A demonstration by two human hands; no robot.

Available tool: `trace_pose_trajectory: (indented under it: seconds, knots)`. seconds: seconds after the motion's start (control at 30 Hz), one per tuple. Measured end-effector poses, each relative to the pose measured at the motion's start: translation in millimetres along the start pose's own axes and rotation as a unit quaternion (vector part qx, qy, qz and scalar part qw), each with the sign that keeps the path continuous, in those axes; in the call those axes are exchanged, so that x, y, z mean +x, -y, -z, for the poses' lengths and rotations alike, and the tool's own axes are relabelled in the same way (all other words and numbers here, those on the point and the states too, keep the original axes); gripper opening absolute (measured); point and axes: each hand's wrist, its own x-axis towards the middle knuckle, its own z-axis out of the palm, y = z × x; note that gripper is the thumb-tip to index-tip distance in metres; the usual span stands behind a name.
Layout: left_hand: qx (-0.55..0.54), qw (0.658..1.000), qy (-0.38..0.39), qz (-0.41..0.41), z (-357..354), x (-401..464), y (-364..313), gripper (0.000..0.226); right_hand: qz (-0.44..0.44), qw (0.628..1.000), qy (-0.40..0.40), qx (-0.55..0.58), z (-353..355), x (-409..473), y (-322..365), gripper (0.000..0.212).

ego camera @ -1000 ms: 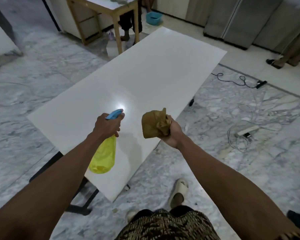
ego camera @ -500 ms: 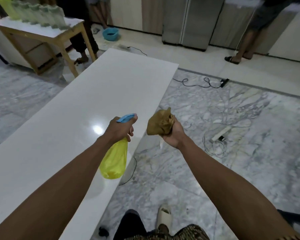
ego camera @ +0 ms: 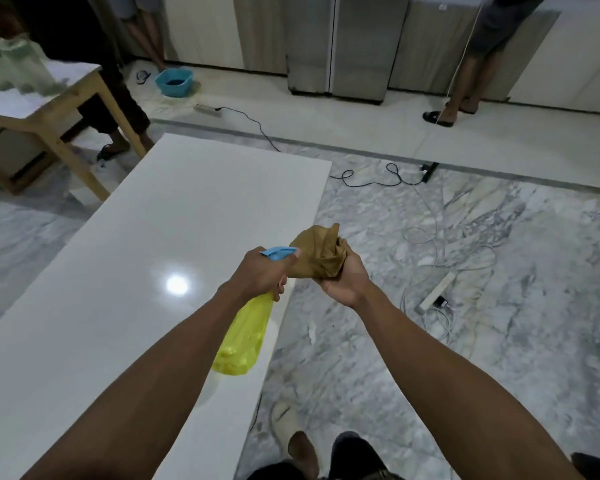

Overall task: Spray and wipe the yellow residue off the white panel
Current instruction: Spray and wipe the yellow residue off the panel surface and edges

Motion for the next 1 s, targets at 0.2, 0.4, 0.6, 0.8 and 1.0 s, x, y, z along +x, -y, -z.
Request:
trace_pose_trajectory:
  seconds: [0.2, 0.4, 0.6, 0.8, 1.0]
  knots:
    - [0.01, 0.999, -0.019, 0.029, -1, 97, -37, 0.056, 0.032, 0.998, -0.06, -0.002, -4, 63, 57, 0.055]
    - [-0.004, 0.999, -0.033, 0.039, -28, 193, -74, 0.051, 0.061, 0.977, -0.16, -0.13, 1, 146, 112, 0.06]
    - [-0.013, 0.998, -0.043, 0.053, -51, 294, -106, 0.038, 0.132, 0.91, -0.244, -0.308, 6, 249, 186, 0.064]
    - [0.012, 0.997, -0.065, 0.044, -50, 357, -123, 0.031, 0.302, 0.762, -0.235, -0.522, -10, 363, 221, 0.055]
    - [0.028, 0.995, -0.082, 0.049, -39, 380, -118, 0.028, 0.259, 0.641, -0.198, -0.695, -4, 420, 190, 0.051]
